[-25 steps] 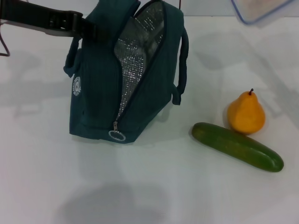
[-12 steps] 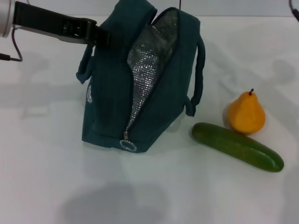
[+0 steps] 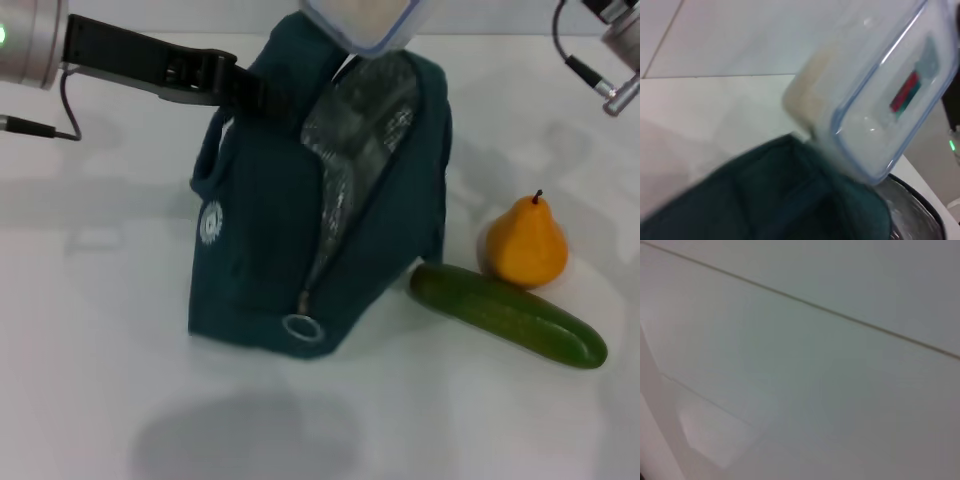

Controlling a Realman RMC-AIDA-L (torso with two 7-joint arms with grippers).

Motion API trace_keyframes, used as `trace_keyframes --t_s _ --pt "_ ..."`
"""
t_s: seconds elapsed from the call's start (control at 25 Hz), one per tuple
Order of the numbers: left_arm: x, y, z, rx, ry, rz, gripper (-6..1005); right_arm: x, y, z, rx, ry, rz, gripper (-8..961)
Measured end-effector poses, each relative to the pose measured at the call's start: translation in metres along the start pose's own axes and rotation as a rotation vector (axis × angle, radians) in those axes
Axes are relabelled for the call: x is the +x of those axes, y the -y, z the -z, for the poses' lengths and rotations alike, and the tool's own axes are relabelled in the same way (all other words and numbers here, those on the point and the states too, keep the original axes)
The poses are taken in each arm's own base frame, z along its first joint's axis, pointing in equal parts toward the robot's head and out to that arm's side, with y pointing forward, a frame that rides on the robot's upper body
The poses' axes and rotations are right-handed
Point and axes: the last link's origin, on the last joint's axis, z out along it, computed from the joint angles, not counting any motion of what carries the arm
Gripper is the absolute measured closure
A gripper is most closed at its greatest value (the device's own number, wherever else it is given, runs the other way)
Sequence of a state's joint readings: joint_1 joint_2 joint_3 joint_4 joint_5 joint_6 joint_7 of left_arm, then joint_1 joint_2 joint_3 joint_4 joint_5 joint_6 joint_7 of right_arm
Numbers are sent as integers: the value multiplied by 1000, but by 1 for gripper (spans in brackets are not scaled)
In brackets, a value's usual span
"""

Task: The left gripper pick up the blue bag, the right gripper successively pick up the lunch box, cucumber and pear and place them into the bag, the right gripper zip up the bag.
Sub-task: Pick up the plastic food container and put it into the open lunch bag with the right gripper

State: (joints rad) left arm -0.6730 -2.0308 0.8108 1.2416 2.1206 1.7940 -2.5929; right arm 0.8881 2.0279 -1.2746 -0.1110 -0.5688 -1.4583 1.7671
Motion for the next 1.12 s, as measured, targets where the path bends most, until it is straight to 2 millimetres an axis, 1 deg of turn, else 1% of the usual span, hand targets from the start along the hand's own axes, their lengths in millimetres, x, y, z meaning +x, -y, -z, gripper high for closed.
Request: trace_keyframes --t_s 0.2,0.44,0.84,1.0,1.12 --pt "0 3 -3 -3 -11 11 933 13 8 -1 52 -83 6 859" --pt "-2 8 -4 -5 -30 30 932 26 16 11 106 -142 4 859" --pt "-6 13 -2 5 -53 52 931 29 20 35 128 -121 -2 859" --pt "-6 14 -2 8 -56 55 930 29 20 39 129 -113 -2 858" --pt "-7 15 -2 12 -62 57 930 33 20 40 132 -133 -5 858"
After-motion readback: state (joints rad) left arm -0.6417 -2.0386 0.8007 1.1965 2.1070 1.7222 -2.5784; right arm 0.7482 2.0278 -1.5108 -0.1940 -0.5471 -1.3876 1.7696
